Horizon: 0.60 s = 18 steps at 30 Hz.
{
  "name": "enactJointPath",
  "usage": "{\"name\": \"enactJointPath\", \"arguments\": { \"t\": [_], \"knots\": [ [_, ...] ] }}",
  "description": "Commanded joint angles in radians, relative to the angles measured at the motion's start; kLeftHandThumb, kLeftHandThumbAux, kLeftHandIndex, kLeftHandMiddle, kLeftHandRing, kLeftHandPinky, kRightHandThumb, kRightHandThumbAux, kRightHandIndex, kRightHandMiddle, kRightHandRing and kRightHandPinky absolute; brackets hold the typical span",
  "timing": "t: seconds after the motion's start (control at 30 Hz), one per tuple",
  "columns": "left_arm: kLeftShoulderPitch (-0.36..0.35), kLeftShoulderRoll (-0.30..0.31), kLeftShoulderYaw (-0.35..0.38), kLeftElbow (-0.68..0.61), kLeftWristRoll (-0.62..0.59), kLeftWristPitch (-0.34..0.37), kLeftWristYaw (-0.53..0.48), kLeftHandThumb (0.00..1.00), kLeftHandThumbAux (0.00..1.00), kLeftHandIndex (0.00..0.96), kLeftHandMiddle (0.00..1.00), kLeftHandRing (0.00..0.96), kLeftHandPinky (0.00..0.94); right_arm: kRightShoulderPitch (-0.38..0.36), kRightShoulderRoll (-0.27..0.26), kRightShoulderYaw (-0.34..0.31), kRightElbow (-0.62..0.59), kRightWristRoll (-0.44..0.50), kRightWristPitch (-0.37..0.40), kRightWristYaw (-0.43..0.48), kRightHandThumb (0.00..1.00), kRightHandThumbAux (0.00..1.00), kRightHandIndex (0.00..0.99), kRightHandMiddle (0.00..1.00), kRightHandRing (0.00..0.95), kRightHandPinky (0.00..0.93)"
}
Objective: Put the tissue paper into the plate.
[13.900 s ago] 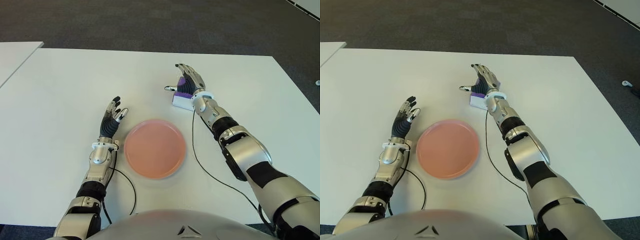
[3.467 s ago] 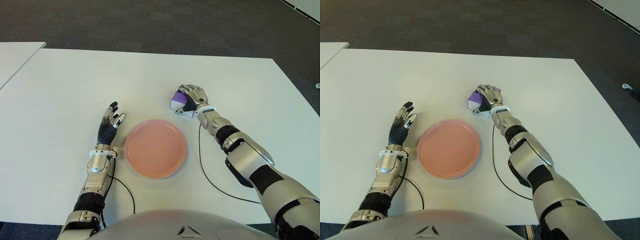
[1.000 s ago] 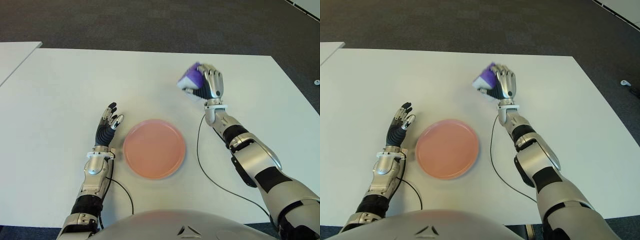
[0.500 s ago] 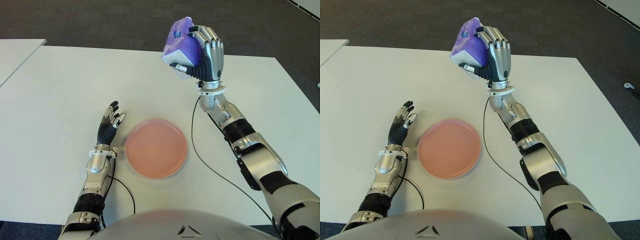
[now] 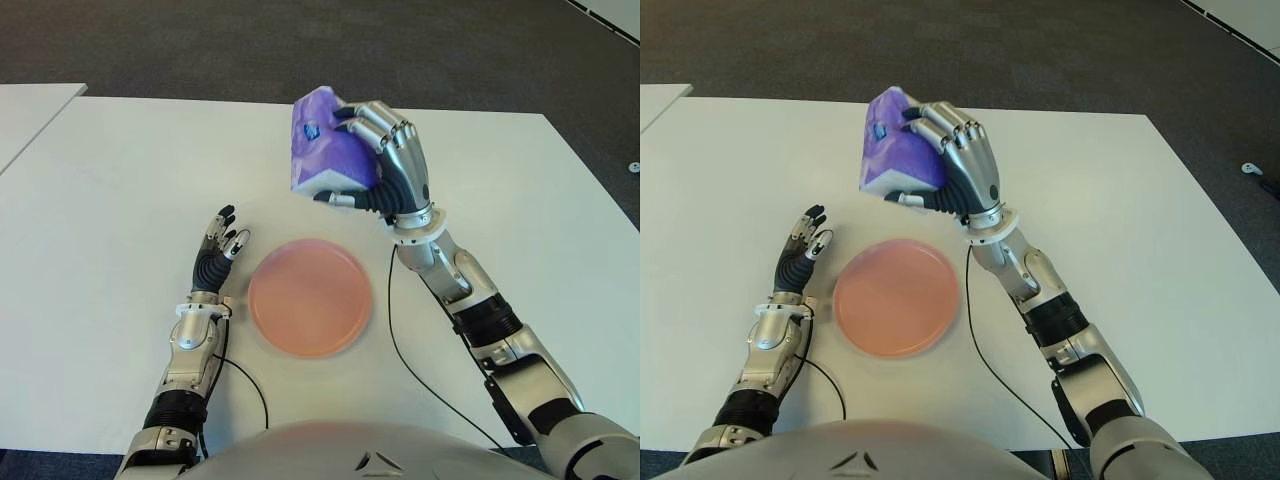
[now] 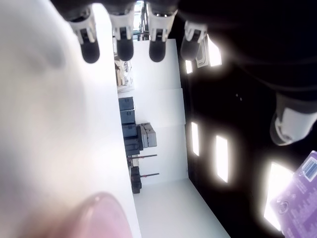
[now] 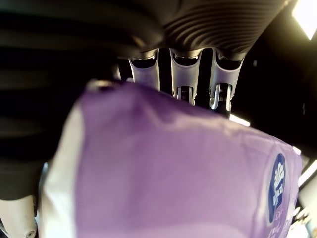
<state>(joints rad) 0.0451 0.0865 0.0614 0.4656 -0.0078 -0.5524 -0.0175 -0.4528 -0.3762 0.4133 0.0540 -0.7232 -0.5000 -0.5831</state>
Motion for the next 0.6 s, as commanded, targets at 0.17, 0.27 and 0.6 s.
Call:
{"name": "enactJointPath", "arguments": {
  "t": [0.17,0.27,0.6],
  "knots": [
    [0.058,-0.025,-0.008,0.05,0.008,0.052,0.005,0.0,0.412,0.0,0.0,0.0,0.0,0.08,-0.003,0.031,-0.069,0.114,-0.127,0.211,0.853,0.68,0.397,0.528,0.818,0.825],
    [0.059,-0.026,-0.007,0.048,0.005,0.053,0.001,0.0,0.411,0.0,0.0,0.0,0.0,0.093,-0.008,0.028,-0.046,0.142,-0.175,0.257,0.853,0.68,0.396,0.529,0.817,0.827],
    [0.052,-0.024,0.001,0.077,-0.006,0.057,-0.007,0.0,0.404,0.0,0.0,0.0,0.0,0.106,-0.038,0.024,0.051,0.099,-0.277,0.368,0.853,0.679,0.397,0.537,0.809,0.812]
  ]
}}
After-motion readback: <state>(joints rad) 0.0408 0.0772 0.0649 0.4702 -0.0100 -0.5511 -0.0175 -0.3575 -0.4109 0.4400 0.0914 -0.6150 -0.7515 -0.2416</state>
